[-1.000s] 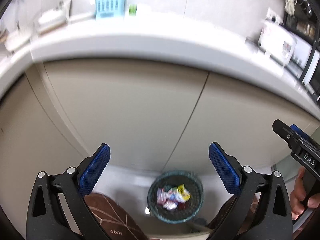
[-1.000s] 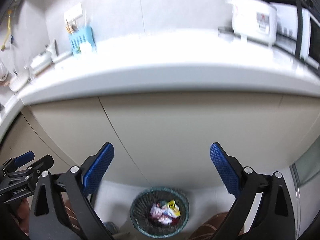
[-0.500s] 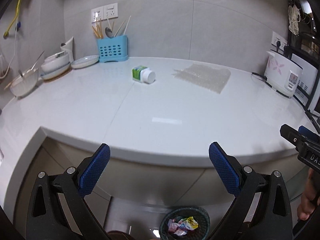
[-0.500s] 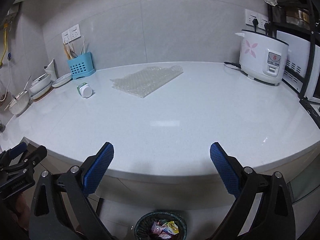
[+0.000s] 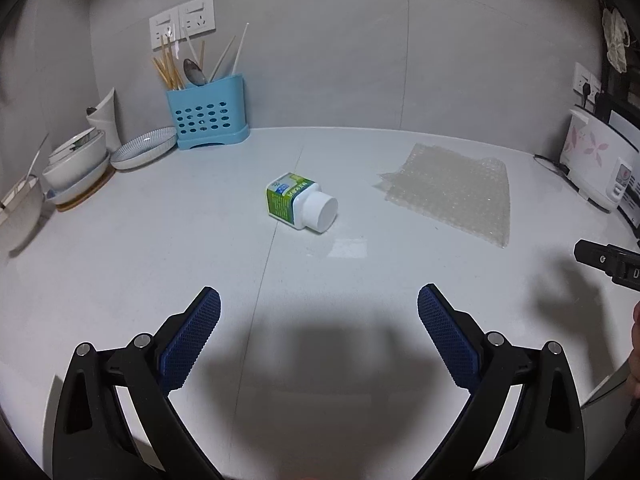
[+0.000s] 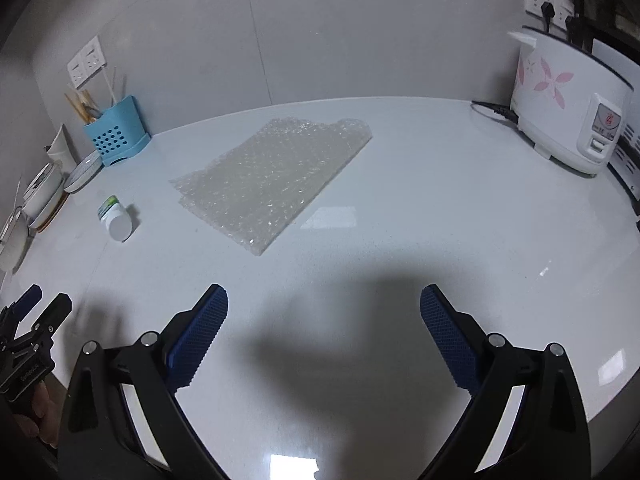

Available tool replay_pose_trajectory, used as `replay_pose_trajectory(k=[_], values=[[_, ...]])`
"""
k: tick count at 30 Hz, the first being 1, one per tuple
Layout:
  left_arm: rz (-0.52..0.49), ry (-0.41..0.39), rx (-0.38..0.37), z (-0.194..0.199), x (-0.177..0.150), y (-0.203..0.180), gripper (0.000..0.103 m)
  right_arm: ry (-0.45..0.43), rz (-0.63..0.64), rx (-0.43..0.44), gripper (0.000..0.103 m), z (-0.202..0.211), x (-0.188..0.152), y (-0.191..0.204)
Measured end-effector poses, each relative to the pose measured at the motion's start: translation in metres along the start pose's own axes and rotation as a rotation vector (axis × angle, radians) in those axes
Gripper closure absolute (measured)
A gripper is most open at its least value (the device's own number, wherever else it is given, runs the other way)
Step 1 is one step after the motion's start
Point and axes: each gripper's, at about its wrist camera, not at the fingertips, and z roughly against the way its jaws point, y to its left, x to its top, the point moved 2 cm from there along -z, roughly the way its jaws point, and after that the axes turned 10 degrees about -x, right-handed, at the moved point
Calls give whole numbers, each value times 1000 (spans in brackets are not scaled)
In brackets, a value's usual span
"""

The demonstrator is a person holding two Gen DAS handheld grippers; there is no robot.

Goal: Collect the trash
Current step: 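Raise both open tools back up toward the counter, then grasp the white pill bottle with the left tool while the right tool grasps the bubble wrap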

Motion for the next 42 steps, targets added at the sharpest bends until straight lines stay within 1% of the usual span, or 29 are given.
replay_pose_trajectory(k=[3, 5, 9, 11, 13, 15, 16, 17, 20, 23, 28, 33, 34, 35, 36, 37, 38, 39, 40, 42], values=[[3, 13, -31, -30, 17, 16, 6, 61, -24, 0, 10, -33, 18, 3], [2, 28, -21, -47, 25, 24, 6, 93, -37, -5, 10, -52, 28, 5], [-3, 56, -18, -78, 41, 35, 6, 171, -90, 29, 10, -86, 44, 8], [5, 66, -47, -89, 49, 40, 6, 186, -109, 31, 10, -98, 53, 10], [-17, 75, -26, -98, 56, 42, 6, 198, -124, 29, 10, -105, 63, 12], [-29, 95, -22, -108, 60, 42, 6, 212, -147, 22, 10, -114, 72, 13], [-58, 102, -25, -113, 62, 43, 6, 216, -157, 18, 10, -117, 76, 13], [-60, 114, -17, -118, 63, 44, 6, 220, -161, 15, 10, -120, 79, 15], [-41, 155, -40, -131, 66, 48, 6, 227, -199, 3, 9, -130, 89, 15], [-39, 182, -28, -140, 68, 51, 6, 227, -218, -11, 9, -137, 97, 18], [-49, 223, -16, -151, 70, 48, 6, 216, -204, -61, 9, -147, 106, 28], [-60, 243, 14, -156, 71, 44, 9, 181, -176, -40, 9, -151, 110, 33], [-57, 239, 12, -156, 71, 43, 12, 176, -162, -48, 10, -151, 110, 34], [-53, 239, 9, -156, 71, 43, 15, 174, -143, -62, 13, -152, 110, 36], [-47, 239, 5, -155, 71, 42, 18, 172, -120, -77, 19, -151, 110, 39], [-39, 241, 1, -155, 71, 40, 23, 170, -91, -92, 22, -151, 110, 41], [-34, 244, -6, -153, 70, 39, 30, 167, -59, -107, 32, -151, 110, 44], [-32, 253, -13, -152, 70, 37, 30, 164, -40, -97, 42, -150, 111, 46], [-27, 263, -15, -151, 69, 35, 30, 168, -29, -79, 48, -149, 112, 47], [-26, 280, -16, -149, 67, 31, 30, 186, -22, -65, 70, -148, 113, 46]])
